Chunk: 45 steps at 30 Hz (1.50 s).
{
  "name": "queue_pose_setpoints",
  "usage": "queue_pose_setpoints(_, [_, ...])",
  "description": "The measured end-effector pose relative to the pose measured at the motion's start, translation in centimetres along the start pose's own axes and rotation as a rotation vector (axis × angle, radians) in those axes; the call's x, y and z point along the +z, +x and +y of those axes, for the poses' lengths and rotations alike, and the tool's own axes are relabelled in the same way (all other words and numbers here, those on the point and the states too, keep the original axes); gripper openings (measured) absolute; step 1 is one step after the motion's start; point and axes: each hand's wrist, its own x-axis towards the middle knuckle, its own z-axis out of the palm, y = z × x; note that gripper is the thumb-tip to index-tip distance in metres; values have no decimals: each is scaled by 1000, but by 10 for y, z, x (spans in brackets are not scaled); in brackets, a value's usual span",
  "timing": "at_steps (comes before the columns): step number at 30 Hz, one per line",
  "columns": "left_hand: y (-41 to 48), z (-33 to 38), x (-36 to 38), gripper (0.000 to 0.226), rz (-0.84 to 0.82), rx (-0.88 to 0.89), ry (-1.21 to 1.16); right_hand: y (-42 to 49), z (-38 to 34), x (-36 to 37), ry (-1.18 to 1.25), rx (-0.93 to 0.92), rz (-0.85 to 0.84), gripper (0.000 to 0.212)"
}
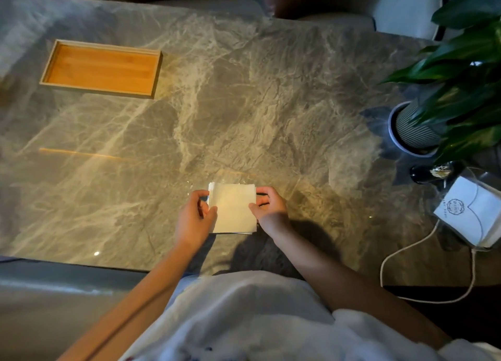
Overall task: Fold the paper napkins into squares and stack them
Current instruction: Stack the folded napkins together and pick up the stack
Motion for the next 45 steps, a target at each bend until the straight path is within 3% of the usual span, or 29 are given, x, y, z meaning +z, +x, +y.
queue_pose_setpoints(16, [4,-12,-4,31,-31,119,177,0,6,1,-113,-24,72,29])
queue_pose_setpoints(29, [3,-10,0,40,-138,136,375,-3,8,2,-211,-16,7,33])
queue_pose_setpoints(32, [1,-8,0,43,-122,83,334,-11,9,1,-315,-172,76,44])
queue_pose_setpoints(36, [-1,-9,-3,47,-96,53,310,-15,9,0,-717,-532,47,59])
queue_pose_setpoints(41, [-6,-10,-4,47,-79,56,331,-15,8,13,-966,-686,-103,70])
queue_pose_setpoints(45, [-6,-5,-3,46,-89,16,329,-13,8,19,-1052,-668,-81,66])
